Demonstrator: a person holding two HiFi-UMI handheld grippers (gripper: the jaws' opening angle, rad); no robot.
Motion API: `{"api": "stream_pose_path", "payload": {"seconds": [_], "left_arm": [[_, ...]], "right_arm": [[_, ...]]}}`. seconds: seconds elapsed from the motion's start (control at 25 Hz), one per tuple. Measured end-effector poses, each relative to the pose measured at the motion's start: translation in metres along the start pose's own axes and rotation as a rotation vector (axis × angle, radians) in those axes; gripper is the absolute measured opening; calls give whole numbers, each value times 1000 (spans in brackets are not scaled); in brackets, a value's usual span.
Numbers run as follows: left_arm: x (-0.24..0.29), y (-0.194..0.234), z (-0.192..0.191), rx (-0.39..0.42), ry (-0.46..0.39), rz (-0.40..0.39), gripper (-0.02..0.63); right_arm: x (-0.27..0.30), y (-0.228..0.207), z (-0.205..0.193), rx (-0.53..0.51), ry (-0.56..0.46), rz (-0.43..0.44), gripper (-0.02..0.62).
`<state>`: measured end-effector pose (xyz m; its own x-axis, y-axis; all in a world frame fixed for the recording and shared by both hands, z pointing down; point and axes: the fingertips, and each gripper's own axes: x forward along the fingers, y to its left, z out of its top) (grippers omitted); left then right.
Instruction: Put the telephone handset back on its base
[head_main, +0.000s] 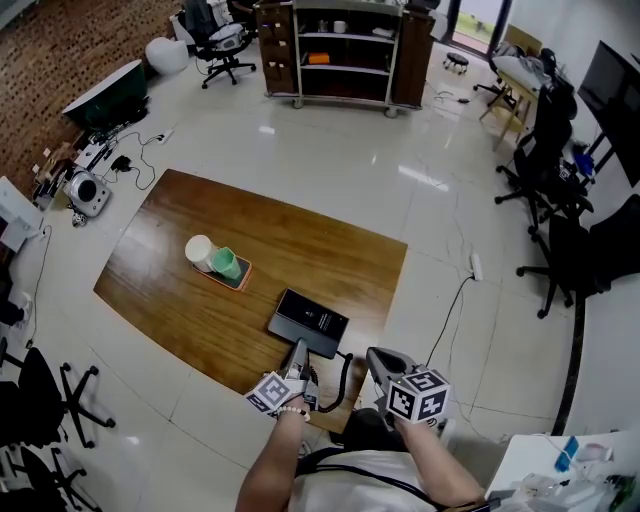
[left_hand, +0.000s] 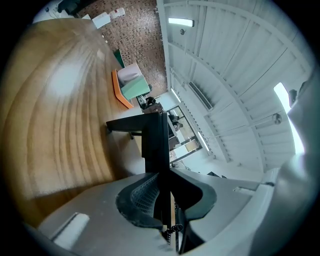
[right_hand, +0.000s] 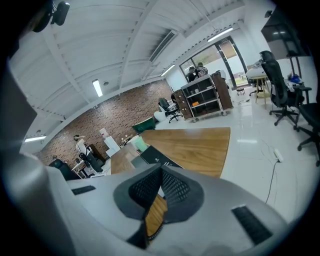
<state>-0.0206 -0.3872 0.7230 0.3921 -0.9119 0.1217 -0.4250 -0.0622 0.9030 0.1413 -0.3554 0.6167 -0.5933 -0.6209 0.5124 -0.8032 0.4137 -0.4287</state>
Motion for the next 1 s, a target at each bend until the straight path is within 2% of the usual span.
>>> {"api": "stream_pose_path", "payload": {"seconds": [0.24,0.48,0.76,0.92,1.0], "left_arm": [[2,4,-3,7,25,1,67],[-1,12,-3,51,73,92,99],[-38,-7,14,150,98,122,129],[-70,-10,22,211,147,190,129],[-86,-15,28,261,179,231,89]], "right_arm": [[3,-2,-3,1,10,1,12],[5,4,2,-4,5,3,12],[-5,18,6,-2,-29,-14,12],[-14,30,5,6,-57,-29,12],[-20,37,1,4,-68,-38,12]]}}
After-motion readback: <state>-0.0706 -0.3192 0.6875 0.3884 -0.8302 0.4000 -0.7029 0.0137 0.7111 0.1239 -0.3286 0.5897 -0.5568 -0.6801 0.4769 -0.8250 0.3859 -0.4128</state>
